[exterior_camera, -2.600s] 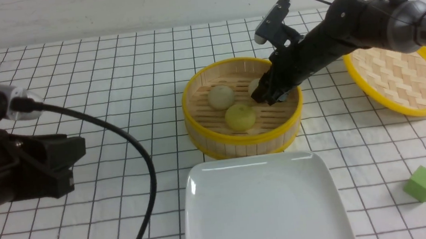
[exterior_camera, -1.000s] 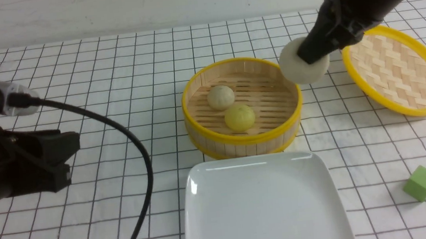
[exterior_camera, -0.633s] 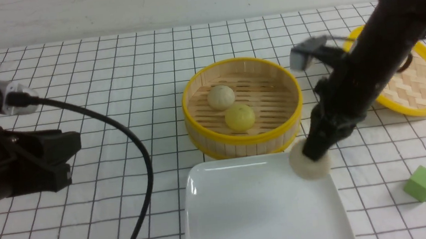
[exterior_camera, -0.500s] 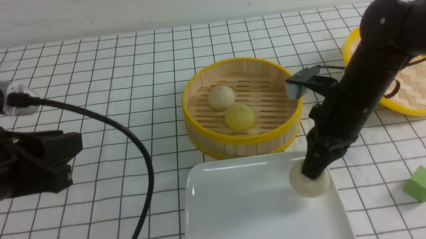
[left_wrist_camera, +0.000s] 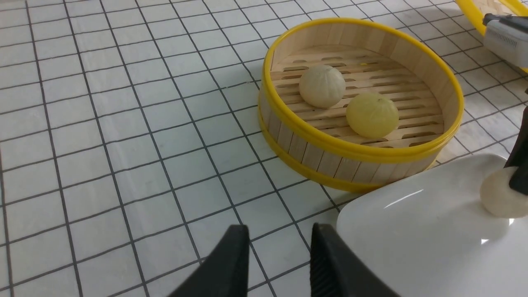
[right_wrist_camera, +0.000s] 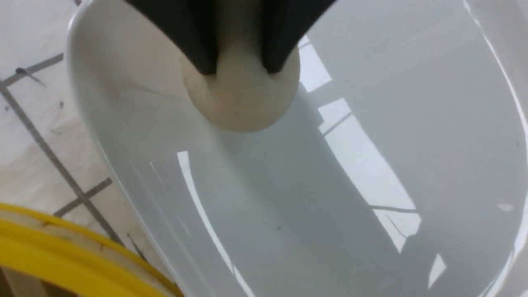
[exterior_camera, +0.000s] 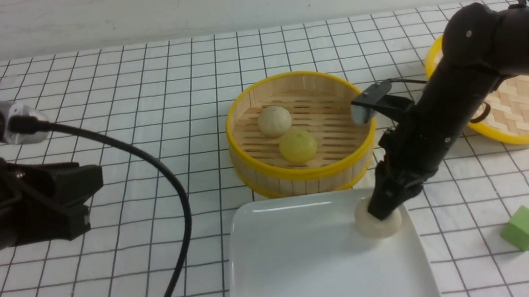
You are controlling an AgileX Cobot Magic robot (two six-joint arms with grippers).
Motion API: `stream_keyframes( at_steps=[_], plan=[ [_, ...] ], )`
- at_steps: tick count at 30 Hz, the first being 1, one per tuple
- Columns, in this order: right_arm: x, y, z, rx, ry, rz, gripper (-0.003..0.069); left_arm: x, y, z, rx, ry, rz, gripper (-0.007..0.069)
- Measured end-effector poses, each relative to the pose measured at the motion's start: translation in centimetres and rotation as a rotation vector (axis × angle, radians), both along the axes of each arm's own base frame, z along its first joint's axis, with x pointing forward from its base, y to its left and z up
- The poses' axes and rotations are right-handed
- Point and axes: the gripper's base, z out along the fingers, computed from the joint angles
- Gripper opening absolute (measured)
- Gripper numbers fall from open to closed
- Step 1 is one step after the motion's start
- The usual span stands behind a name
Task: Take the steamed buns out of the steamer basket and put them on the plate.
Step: Use the right arm to put the steamed stuffed bun into the plate, then use the left arm to grab the steamed stuffed bun that is closest to it
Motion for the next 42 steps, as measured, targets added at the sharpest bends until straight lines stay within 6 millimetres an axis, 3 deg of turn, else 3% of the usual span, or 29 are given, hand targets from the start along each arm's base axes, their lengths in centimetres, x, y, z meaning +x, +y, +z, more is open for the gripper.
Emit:
stream_keyframes(
  at_steps=[1,3,4,7,9,11,12,15,18,19,21,26,34,40,42],
  plan=[
    [0.0,0.0,0.0,0.0,0.0,0.0,0.0239,0.0,0.0,0.0,0.0,0.0,0.0,0.0244],
    [0.0,0.0,0.0,0.0,0.003,0.002,0.0386,0.0,0.0,0.0,0.0,0.0,0.0,0.0244],
    [0.0,0.0,0.0,0.0,0.002,0.002,0.0396,0.0,0.0,0.0,0.0,0.0,0.0,0.0244],
    [-0.2,0.0,0.7,0.006,-0.015,0.001,0.0529,0.0,0.0,0.0,0.0,0.001,-0.001,0.0244],
    [-0.2,-0.1,2.3,0.02,-0.06,0.001,0.0573,0.0,0.0,0.0,-0.001,0.002,-0.002,0.0244],
    [-0.3,-0.1,4.7,0.04,-0.124,0.0,0.0577,0.0,0.0,0.0,-0.001,0.002,-0.002,0.0244],
    [-0.3,-0.1,4.7,0.041,-0.126,-0.001,0.0577,0.0,0.0,0.0,-0.001,0.002,-0.002,0.0244],
    [-1.0,-0.3,10.3,0.091,-0.278,-0.006,0.055,0.0,0.0,0.0,-0.001,0.002,-0.002,0.0244],
    [-2.8,-0.8,15.7,0.136,-0.425,-0.012,0.0524,0.0,0.0,0.0,-0.001,0.002,-0.002,0.0244],
    [-2.9,-0.9,16.0,0.139,-0.437,-0.012,0.0522,0.0,0.0,0.0,-0.001,0.002,-0.002,0.0244],
    [-4.8,-1.7,19.5,0.154,-0.547,-0.035,0.0514,0.0,0.0,0.0,-0.001,0.002,-0.002,0.0244],
    [-8.0,-3.9,24.0,0.109,-0.719,-0.154,0.0512,0.0,0.0,0.0,-0.002,0.001,-0.002,0.0244],
    [-13.1,-7.2,28.2,0.063,-0.834,-0.389,0.0512,0.0,-0.1,0.1,-0.029,0.0,0.004,0.0244],
    [-17.2,-8.8,29.9,0.053,-0.858,-0.429,0.0512,0.2,-0.4,0.7,-0.113,-0.036,0.007,0.0244],
    [-19.6,-9.5,30.6,0.057,-0.857,-0.431,0.0512,0.2,-0.7,1.1,-0.156,-0.068,-0.022,0.0244]
  ],
)
